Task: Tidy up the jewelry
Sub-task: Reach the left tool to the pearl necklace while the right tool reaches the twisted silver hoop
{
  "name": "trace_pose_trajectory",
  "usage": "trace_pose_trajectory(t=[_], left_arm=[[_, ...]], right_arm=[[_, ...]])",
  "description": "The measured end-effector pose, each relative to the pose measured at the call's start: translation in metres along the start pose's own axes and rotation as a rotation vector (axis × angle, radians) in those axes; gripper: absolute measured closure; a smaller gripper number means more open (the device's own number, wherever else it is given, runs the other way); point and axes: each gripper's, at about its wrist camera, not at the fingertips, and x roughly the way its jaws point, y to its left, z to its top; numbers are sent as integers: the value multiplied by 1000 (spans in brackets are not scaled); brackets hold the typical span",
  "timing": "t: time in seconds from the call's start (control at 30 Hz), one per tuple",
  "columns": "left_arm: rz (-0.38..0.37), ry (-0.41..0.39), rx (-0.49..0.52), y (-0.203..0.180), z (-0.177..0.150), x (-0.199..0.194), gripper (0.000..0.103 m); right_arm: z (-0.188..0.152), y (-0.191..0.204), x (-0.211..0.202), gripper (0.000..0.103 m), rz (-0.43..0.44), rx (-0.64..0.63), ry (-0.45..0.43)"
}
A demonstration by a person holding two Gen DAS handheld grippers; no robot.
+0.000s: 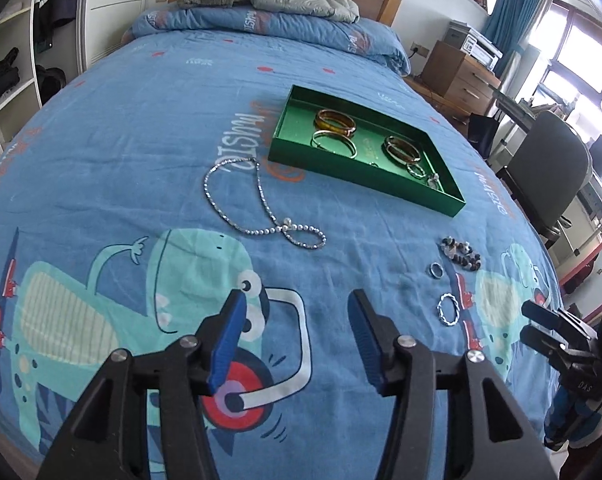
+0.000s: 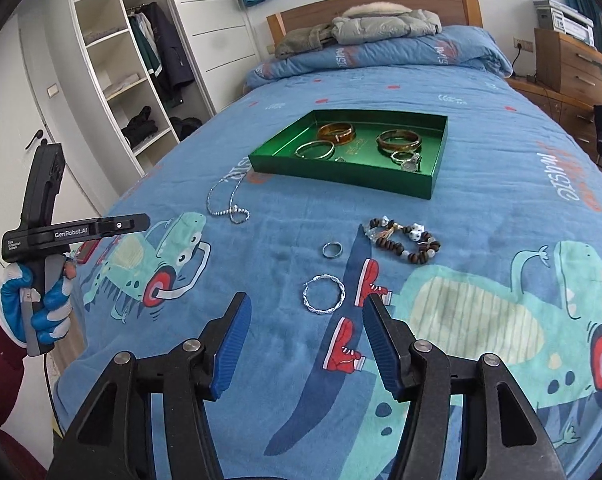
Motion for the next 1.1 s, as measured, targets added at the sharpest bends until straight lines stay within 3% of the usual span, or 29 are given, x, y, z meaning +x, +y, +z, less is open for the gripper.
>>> trace_pose_trajectory(t=[0.3,0.63,0.83,0.87,1.03,1.1], left_arm=[[14,101,-28,-4,22,81,51],[28,111,-100,-5,44,118,51],[70,117,-209,1,54,131,53],[89,117,-210,0,55,133,56],[198,106,-165,-7,54,138,77],[212,101,-169,-4,54,137,94]], right_arm=[[5,-9,64,37,29,-40,88],[-1,-5,98,36,17,-96,141],[-3,-6,102,59,-19,-105,134],[-4,-8,102,63,-23,-103,132],[-7,-8,102,63,-29,-119,128],[-7,-7,102,64,-35,-131,125]])
